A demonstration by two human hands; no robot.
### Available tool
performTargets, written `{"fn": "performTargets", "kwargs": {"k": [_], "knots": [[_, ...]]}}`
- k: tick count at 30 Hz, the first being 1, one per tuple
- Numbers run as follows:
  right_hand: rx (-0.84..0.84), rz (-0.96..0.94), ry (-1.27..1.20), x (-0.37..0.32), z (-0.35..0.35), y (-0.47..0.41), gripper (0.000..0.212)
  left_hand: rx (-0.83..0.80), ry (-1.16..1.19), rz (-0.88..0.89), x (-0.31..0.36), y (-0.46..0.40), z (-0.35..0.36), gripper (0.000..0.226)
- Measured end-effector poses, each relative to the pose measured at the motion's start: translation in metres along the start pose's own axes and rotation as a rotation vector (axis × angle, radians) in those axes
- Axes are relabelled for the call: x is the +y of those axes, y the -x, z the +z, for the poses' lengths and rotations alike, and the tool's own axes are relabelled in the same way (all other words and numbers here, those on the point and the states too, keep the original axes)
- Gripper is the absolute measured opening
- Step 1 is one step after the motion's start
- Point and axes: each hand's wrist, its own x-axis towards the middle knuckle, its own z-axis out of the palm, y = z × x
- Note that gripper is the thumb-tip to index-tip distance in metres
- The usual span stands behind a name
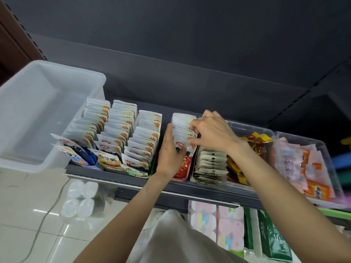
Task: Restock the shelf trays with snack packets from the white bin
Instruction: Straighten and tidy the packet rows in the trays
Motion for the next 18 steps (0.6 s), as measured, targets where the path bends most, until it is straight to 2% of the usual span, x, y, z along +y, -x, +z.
{"fn": "performTargets", "kwargs": {"k": [3, 6, 9, 12, 16, 18], "knots": [[-0.038, 0.001, 0.080, -0.006, 0.003, -0.002, 0.043, -0.050, 0.007, 0.022, 0.000, -0.002, 0.000, 0.082], [-0.035, 0.049, 0.040, -0.005, 0.008, -0.008, 0.027, -0.106, 0.000, 0.051, 0.001, -0.007, 0.000, 0.086], [0.027, 0.098, -0.026, -0.007, 0.015, -0.016, 0.023, -0.115, 0.013, 0.015, -0.003, -0.013, -0.001, 0.102], [0.093, 0.134, -0.127, -0.004, 0.013, -0.018, 0.025, -0.077, -0.043, 0.030, -0.003, -0.014, 0.001, 0.112], [0.270, 0.198, -0.278, 0.020, 0.000, -0.015, 0.015, 0.048, -0.205, 0.112, 0.003, -0.016, 0.013, 0.116], [0.239, 0.191, -0.274, 0.032, -0.004, -0.018, 0.028, 0.095, -0.257, 0.120, 0.006, -0.018, 0.020, 0.114]]}}
